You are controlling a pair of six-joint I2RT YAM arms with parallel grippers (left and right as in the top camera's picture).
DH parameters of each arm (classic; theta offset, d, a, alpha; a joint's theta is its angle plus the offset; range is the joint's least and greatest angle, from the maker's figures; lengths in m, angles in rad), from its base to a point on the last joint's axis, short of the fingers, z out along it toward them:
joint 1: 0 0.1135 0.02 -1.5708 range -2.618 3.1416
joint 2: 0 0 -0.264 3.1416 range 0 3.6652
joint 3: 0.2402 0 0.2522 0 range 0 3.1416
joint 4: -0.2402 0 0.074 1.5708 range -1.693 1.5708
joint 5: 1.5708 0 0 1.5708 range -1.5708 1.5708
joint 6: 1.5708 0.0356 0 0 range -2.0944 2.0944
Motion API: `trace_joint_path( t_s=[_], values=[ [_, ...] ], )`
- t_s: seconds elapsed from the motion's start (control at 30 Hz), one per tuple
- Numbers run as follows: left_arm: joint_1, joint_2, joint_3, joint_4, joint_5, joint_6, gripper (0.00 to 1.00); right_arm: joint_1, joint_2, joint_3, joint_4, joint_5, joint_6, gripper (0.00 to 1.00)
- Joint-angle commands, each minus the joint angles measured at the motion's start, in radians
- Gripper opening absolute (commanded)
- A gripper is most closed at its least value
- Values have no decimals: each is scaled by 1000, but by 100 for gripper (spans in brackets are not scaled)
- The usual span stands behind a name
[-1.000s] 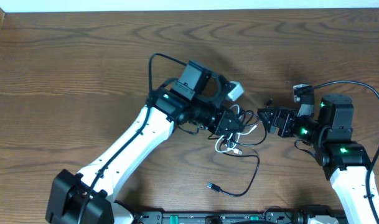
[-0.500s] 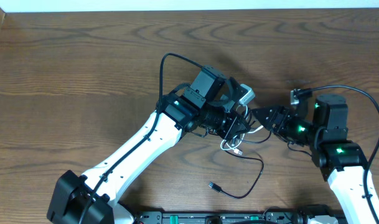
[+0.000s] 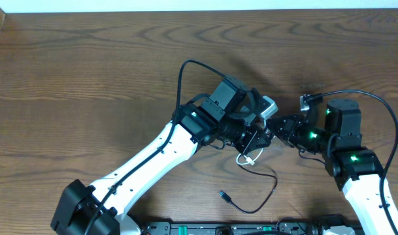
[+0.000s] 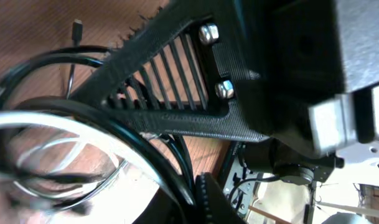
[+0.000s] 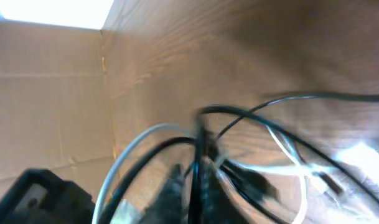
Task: Untangle cables
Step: 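Pull the black cable rightward with the right gripper, away from the left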
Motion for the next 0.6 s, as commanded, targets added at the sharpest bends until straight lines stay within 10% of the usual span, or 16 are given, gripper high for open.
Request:
trace_joint_path(
  t_s=[0.0, 0.57],
  values=[
    [5, -8, 13, 0, -87, 12, 13, 6, -8, 13, -16, -9, -7, 1],
    [26, -18, 13, -136, -479, 12, 7, 4, -8, 13, -197, 415, -213, 1]
  ],
)
